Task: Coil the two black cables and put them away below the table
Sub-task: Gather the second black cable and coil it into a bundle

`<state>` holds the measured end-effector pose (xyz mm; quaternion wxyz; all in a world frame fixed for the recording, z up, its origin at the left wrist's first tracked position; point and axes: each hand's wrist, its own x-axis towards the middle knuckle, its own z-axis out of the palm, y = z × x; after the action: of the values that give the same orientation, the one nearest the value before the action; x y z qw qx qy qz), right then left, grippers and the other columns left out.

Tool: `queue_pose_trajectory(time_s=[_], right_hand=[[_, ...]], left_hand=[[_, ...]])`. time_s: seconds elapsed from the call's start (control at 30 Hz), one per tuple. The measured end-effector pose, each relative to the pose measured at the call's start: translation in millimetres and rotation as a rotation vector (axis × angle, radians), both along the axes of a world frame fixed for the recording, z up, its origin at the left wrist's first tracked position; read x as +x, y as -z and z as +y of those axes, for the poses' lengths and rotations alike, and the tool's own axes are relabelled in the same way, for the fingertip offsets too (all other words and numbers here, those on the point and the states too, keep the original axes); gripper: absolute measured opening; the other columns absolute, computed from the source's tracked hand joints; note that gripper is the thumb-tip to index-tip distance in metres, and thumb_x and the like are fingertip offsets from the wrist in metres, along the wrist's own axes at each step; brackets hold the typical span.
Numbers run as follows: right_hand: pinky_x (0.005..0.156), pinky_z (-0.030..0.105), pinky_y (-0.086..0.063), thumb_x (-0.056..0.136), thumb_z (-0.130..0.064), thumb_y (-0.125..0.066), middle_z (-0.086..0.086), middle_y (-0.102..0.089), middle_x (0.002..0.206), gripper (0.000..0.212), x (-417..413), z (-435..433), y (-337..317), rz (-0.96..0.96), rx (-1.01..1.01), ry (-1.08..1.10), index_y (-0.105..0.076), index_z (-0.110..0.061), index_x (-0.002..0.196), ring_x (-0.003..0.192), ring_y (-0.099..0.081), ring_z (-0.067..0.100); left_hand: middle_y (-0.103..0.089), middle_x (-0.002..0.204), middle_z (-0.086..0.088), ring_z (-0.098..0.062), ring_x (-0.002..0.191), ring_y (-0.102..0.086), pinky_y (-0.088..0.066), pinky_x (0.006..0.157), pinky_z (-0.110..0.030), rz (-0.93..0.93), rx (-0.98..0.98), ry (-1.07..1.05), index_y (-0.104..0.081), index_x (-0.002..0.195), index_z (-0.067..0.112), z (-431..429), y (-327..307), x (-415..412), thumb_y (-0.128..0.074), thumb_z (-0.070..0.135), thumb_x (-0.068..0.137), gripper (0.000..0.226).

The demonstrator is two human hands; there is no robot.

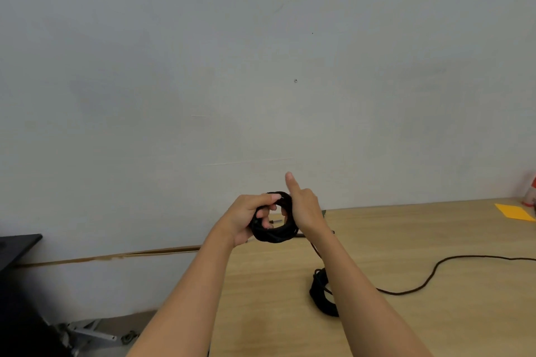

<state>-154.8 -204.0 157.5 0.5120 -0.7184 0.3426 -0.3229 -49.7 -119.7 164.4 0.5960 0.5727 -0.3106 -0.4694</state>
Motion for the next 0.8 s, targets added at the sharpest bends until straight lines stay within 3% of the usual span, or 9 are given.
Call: queue_pose_trajectory(time_s=[0.13,0.23,0.3,0.4,0.47,0.53,0.63,0.7,0.8], right_hand=[[0.052,0.027,-0.042,0.101,-0.041,-0.031,0.003,-0.053,0.047,0.062,-7.0,-2.1,9.6,-0.042,0.094,-0.083,-0.06,-0.004,0.059,0.044,-0.049,0.016],[0.053,0.027,-0.035,0.092,-0.025,-0.046,0.001,-0.044,0.043,0.04,-16.1,-6.2,23.8,0.183,-0.017,-0.116,-0.06,-0.008,0.058,0.044,-0.041,0.016],[0.056,0.028,-0.032,0.086,-0.02,-0.052,0.0,-0.045,0.051,0.028,-22.7,-9.1,30.9,0.365,-0.136,-0.151,-0.056,-0.013,0.06,0.053,-0.042,0.018],[0.063,0.031,-0.04,0.093,-0.026,-0.047,0.0,-0.06,0.071,0.021,-25.0,-5.4,30.7,0.587,-0.401,-0.211,-0.065,-0.018,0.087,0.068,-0.053,0.019],[0.069,0.032,-0.046,0.093,-0.027,-0.045,0.004,-0.068,0.084,0.025,-21.1,1.6,21.2,0.644,-0.677,-0.217,-0.068,-0.019,0.1,0.079,-0.059,0.023],[0.068,0.033,-0.047,0.09,-0.022,-0.047,0.009,-0.07,0.084,0.026,-13.1,8.4,7.7,0.622,-0.887,-0.242,-0.071,-0.016,0.099,0.079,-0.059,0.028],[0.065,0.032,-0.046,0.085,-0.018,-0.052,0.009,-0.071,0.078,0.024,-2.6,10.9,-11.4,0.543,-0.967,-0.279,-0.074,-0.017,0.093,0.07,-0.057,0.026],[0.06,0.028,-0.043,0.082,-0.014,-0.058,0.003,-0.069,0.069,0.02,-0.7,8.0,-21.1,0.456,-0.87,-0.304,-0.077,-0.019,0.09,0.058,-0.051,0.016],[0.053,0.012,-0.037,0.077,-0.012,-0.072,0.0,-0.069,0.066,0.01,-2.6,0.4,-26.9,0.24,-0.576,-0.283,-0.078,-0.016,0.084,0.05,-0.051,0.004]], left_hand=[[-0.036,0.038,0.005,-0.009,0.03,-0.037,-0.038,0.04,-0.018,0.199,-0.104,-0.335,-0.054,0.067,0.008,-7.7,-1.7,-3.9,-0.06,0.016,0.089,0.023],[-0.046,0.058,-0.002,-0.006,0.026,-0.042,-0.041,0.04,-0.018,0.313,-0.2,-0.699,-0.057,0.071,0.008,-13.4,-11.6,3.5,-0.061,0.009,0.087,0.017],[-0.05,0.062,-0.002,-0.004,0.026,-0.046,-0.045,0.047,-0.023,0.224,-0.184,-0.895,-0.054,0.067,0.009,-14.3,-15.4,12.3,-0.06,0.008,0.087,0.021],[-0.054,0.057,-0.001,-0.004,0.028,-0.05,-0.045,0.046,-0.025,-0.102,-0.118,-1.056,-0.05,0.059,0.01,-15.0,-11.4,18.8,-0.057,0.01,0.085,0.027],[-0.059,0.056,-0.004,-0.007,0.035,-0.056,-0.051,0.051,-0.029,-0.346,-0.11,-1.055,-0.055,0.061,0.008,-16.9,-2.8,16.3,-0.058,0.015,0.087,0.027],[-0.064,0.059,-0.01,-0.023,0.052,-0.063,-0.054,0.059,-0.035,-0.609,-0.077,-0.954,-0.059,0.063,0.006,-17.8,10.3,12.9,-0.061,0.021,0.086,0.027],[-0.056,0.049,-0.007,-0.027,0.051,-0.055,-0.041,0.048,-0.031,-0.854,-0.024,-0.719,-0.052,0.053,0.006,-17.9,22.0,8.3,-0.065,0.023,0.082,0.036],[-0.044,0.037,0.003,-0.015,0.038,-0.044,-0.03,0.041,-0.022,-0.809,-0.02,-0.602,-0.042,0.044,0.012,-16.3,19.8,3.5,-0.069,0.024,0.081,0.046],[-0.057,0.041,-0.003,-0.012,0.035,-0.054,-0.043,0.049,-0.022,-0.464,-0.011,-0.422,-0.056,0.05,0.009,-13.0,15.6,1.0,-0.067,0.036,0.083,0.044]])
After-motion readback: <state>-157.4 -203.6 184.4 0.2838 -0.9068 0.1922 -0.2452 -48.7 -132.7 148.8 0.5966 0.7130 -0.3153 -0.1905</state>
